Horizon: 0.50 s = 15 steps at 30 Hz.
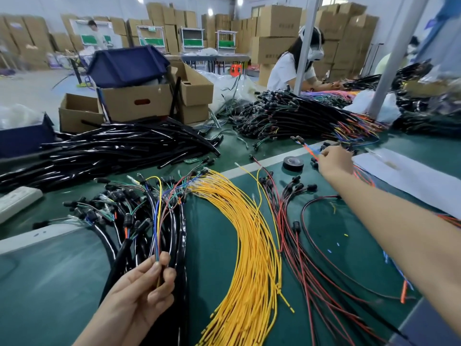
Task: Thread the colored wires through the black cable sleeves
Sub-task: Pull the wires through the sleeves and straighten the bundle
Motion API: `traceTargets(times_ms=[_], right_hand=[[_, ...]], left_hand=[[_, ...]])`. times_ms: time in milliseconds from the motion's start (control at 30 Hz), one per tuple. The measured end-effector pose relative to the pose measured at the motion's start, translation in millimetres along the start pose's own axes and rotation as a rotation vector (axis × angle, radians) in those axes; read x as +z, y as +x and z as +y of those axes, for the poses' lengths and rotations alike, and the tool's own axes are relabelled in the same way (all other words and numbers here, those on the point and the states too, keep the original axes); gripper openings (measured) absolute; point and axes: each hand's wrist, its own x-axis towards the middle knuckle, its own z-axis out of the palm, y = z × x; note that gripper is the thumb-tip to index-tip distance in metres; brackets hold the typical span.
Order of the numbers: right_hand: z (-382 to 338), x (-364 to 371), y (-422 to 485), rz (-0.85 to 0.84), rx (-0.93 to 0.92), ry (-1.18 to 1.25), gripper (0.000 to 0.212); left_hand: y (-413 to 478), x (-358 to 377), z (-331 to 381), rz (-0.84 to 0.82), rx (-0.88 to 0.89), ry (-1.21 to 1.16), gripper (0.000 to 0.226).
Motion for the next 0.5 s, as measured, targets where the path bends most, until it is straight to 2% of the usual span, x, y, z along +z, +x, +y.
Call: traceTargets(times_ms=[200, 300, 433, 500], right_hand=[[8, 3, -11, -0.03, 0.047, 0.003, 0.013], [15, 4, -14, -0.081, 0.064, -0.089, 0.014], [28, 8, -21, -0.084, 0.085, -0.263, 0.018], [31, 9, -25, -0.056, -0.032, -0.414, 0.018]], left_hand=[[-2, 0, 1, 0.035, -0.027, -0.007, 0.076], [2, 1, 1, -0.022, -0.002, 0.062, 0.082], [1, -5, 6, 0.033, 0.011, 0.081, 0.057], [10, -11, 9, 0.115, 0.029, 0.123, 0.044]])
